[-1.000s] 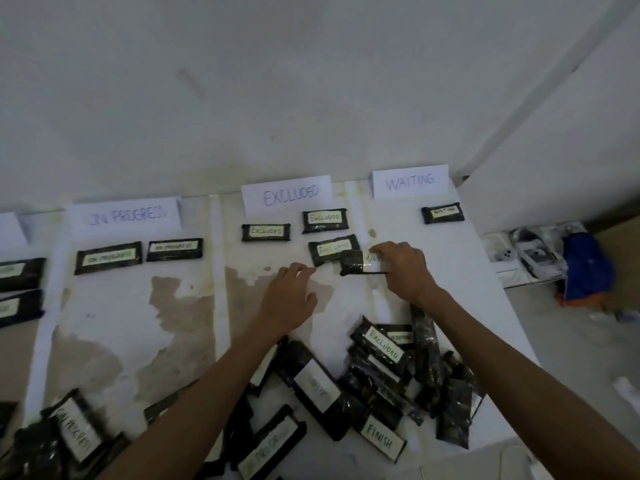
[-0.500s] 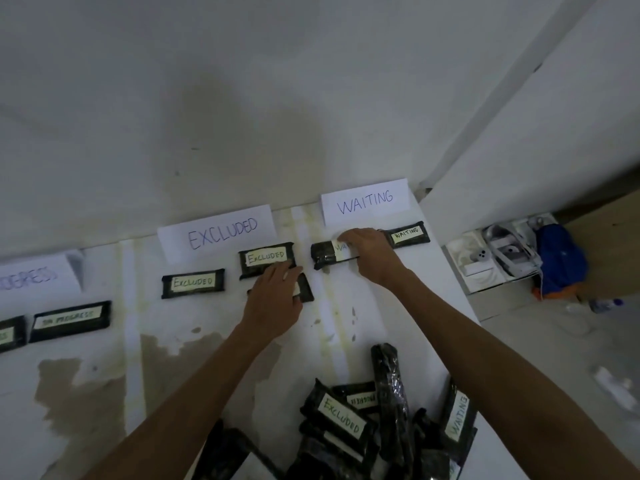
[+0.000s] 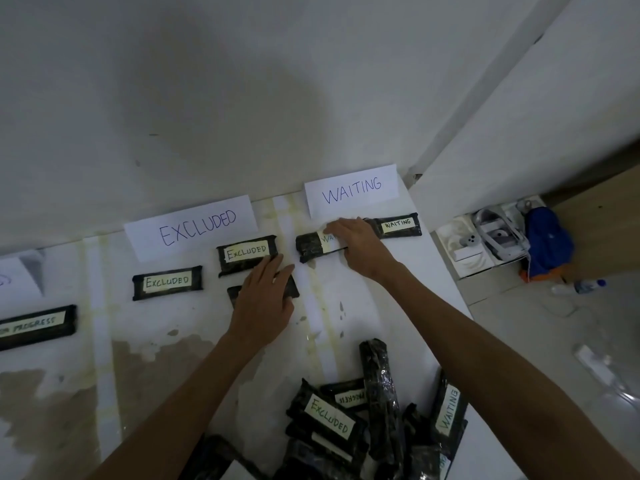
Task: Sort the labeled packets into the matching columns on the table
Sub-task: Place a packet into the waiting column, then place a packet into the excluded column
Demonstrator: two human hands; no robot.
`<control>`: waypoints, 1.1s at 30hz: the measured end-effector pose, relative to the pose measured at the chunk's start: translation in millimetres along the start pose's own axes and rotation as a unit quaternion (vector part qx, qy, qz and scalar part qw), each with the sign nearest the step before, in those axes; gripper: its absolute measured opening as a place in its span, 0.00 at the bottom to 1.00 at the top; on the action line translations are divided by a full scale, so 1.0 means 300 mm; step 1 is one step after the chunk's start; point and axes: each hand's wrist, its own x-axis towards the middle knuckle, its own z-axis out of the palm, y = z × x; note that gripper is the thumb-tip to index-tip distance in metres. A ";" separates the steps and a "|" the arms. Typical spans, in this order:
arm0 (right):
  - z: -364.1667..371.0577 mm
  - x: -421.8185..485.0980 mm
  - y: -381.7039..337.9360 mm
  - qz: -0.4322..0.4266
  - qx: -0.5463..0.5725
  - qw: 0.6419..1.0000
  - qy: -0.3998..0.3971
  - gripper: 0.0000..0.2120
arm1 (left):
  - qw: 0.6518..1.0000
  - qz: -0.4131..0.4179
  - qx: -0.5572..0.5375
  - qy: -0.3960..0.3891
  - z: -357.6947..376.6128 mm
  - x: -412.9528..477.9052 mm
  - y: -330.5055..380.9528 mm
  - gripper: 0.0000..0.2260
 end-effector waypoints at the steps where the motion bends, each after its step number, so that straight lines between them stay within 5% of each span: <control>1: -0.004 0.001 0.000 0.000 0.003 1.000 0.000 0.25 | 1.000 0.002 -0.001 0.002 -0.002 -0.015 -0.002 0.23; 20: -0.045 -0.080 -0.107 0.053 0.010 0.998 -0.044 0.29 | 1.000 0.014 0.009 -0.019 0.005 -0.249 -0.019 0.22; 26: -0.072 -0.359 -0.308 0.235 0.050 0.969 -0.056 0.25 | 0.997 0.006 0.000 -0.071 0.062 -0.390 -0.010 0.24; 30: -0.048 -0.533 -0.404 0.408 -0.025 0.905 -0.122 0.32 | 0.997 -0.008 -0.002 -0.083 0.089 -0.419 -0.004 0.25; 33: -0.022 -0.614 -0.445 0.453 -0.034 0.879 -0.148 0.32 | 0.996 -0.013 -0.012 -0.084 0.092 -0.419 0.001 0.26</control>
